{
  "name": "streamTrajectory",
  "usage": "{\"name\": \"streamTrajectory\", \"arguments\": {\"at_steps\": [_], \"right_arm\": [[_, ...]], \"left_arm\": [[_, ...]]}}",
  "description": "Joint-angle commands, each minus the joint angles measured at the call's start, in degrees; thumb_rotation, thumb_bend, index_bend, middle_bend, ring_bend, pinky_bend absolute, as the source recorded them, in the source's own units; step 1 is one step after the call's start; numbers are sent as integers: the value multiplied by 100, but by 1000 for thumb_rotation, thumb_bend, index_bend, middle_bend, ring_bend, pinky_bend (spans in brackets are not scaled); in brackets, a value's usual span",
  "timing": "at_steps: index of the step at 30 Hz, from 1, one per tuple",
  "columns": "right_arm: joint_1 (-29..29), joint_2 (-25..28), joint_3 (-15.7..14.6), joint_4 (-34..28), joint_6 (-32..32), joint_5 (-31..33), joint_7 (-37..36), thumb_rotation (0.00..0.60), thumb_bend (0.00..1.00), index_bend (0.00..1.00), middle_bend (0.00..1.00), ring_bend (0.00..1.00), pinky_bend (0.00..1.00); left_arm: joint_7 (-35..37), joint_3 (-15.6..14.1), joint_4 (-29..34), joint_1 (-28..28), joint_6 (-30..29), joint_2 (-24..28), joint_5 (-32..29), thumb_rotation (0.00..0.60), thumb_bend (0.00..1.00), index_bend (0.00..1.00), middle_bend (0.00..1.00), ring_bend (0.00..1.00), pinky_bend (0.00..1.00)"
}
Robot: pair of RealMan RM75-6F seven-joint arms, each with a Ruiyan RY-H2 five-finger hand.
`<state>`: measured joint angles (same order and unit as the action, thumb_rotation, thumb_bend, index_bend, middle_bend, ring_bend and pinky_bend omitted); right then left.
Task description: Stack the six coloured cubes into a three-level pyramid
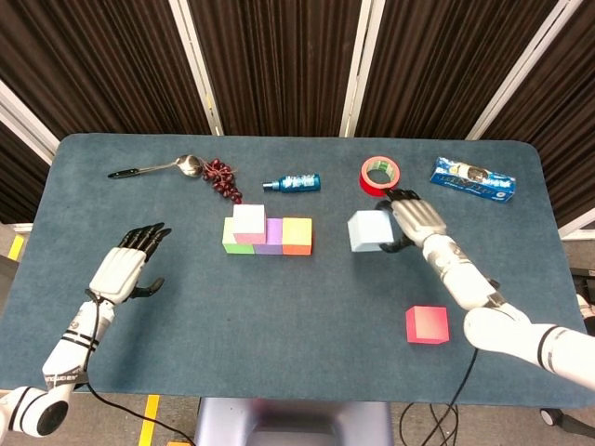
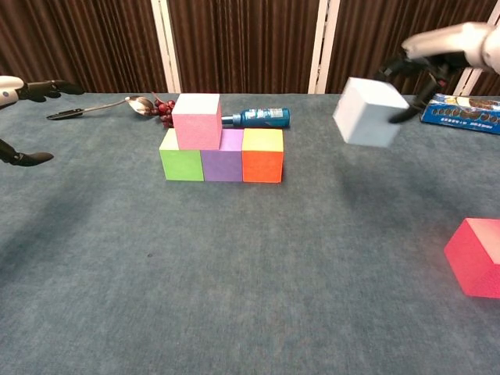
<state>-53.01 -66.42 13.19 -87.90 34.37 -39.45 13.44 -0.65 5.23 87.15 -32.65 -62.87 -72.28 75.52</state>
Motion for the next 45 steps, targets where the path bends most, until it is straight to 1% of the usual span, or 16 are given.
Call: {"name": "streamTrajectory", "arguments": {"at_steps": [1, 5, 11, 14, 21, 27, 31, 36, 45], "right_arm": [[-716, -24, 16, -133, 1, 763, 413, 600, 345, 487, 144, 0, 106], [-1536, -314, -247, -49, 236, 1820, 1053, 600, 344, 491, 144, 0, 106], [-2547, -785, -517, 191, 582, 3245, 1834, 600, 344, 491, 143, 0, 105], [-2919, -1020, -575, 375, 677, 3800, 2146, 600, 344, 492, 144, 0, 104], [-3443, -1506, -656, 870, 821, 4642, 2736, 600, 344, 488, 144, 0, 104], [-3642, -1831, -593, 1279, 833, 5131, 3096, 600, 345, 484, 143, 0, 104], [-3698, -1966, -534, 1451, 828, 5331, 3284, 600, 345, 481, 143, 0, 102], [-3708, -2023, -482, 1532, 827, 5422, 3370, 600, 344, 477, 143, 0, 101], [-3702, -2131, -287, 1653, 905, 5678, 3689, 600, 344, 465, 143, 0, 101]], "left_arm": [[-69, -29, -79, 65, -173, -116, 151, 600, 336, 0, 0, 16, 93], [24, -31, -183, 103, -221, -215, 236, 600, 336, 0, 0, 18, 92], [274, 22, -368, 188, -311, -263, 259, 600, 339, 0, 0, 18, 90], [416, 16, -445, 216, -323, -236, 326, 600, 342, 0, 0, 19, 89], [776, 21, -605, 312, -429, -206, 452, 600, 345, 0, 0, 19, 87], [1066, 10, -742, 367, -475, -230, 556, 600, 347, 0, 0, 19, 87], [1214, -2, -843, 384, -465, -259, 604, 600, 347, 0, 0, 18, 87], [1299, -2, -892, 388, -451, -275, 623, 600, 347, 0, 0, 18, 87], [1538, -35, -1027, 419, -443, -301, 726, 600, 348, 0, 0, 18, 87]]}}
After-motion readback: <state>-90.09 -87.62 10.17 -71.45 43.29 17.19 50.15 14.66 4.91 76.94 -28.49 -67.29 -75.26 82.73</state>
